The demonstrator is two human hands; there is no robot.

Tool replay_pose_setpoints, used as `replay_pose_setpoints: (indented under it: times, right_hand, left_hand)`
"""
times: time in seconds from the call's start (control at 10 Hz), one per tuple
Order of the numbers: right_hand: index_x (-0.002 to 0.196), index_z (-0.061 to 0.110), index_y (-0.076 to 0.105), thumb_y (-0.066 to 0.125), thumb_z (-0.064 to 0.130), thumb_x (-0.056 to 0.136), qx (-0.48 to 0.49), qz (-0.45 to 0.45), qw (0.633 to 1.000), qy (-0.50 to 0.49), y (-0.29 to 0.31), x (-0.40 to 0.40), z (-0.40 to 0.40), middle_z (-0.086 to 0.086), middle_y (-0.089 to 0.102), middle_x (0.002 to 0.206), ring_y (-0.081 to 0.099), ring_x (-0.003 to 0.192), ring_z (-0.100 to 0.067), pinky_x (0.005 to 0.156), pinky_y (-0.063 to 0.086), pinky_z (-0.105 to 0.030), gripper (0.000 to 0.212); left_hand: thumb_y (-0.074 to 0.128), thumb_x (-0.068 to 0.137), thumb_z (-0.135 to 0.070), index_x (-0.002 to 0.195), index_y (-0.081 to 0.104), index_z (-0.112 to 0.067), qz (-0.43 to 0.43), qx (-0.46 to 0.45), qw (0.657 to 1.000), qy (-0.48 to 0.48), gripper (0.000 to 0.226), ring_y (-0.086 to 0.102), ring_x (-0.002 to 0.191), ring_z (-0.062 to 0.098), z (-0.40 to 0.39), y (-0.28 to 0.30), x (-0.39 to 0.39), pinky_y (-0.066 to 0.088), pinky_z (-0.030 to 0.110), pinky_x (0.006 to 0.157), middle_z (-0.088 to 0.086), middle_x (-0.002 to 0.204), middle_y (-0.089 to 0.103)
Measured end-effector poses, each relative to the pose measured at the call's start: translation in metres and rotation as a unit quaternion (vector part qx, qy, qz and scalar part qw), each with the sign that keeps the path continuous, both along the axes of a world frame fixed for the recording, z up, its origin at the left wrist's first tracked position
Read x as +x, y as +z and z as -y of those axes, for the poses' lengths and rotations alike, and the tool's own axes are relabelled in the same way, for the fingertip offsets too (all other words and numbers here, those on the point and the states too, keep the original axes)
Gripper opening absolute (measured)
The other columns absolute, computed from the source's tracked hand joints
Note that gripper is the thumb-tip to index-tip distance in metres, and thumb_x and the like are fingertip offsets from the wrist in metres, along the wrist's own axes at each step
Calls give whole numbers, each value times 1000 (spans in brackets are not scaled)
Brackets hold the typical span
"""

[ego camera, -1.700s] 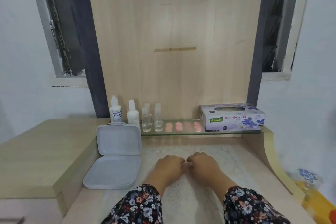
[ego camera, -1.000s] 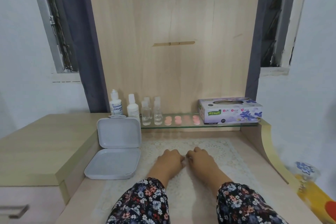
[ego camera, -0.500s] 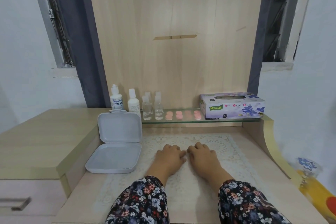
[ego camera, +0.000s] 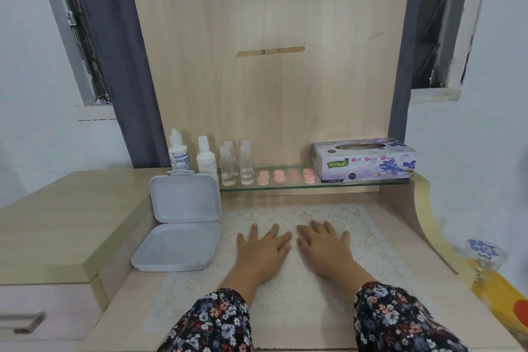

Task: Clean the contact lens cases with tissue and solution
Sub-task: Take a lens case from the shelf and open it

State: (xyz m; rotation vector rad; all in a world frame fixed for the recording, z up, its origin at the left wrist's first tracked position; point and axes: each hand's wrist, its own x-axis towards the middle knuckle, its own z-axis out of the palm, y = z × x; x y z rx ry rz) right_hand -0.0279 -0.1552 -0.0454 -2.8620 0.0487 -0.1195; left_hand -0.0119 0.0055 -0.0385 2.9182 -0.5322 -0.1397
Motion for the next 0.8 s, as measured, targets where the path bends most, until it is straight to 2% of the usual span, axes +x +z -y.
replay_pose_setpoints:
  times: [0.8]
  right_hand:
    - [147,38,27,20,43,102,7,-13,1000,-10,4,-6,1,4,17,160,9,148,-23,114,4,-62,46]
  left_hand:
    - [14,102,-51,149,15,-48,-2,-6,1000,-9,47,-9,147,34,3,-4,0,-7,60,115,-13,162,1]
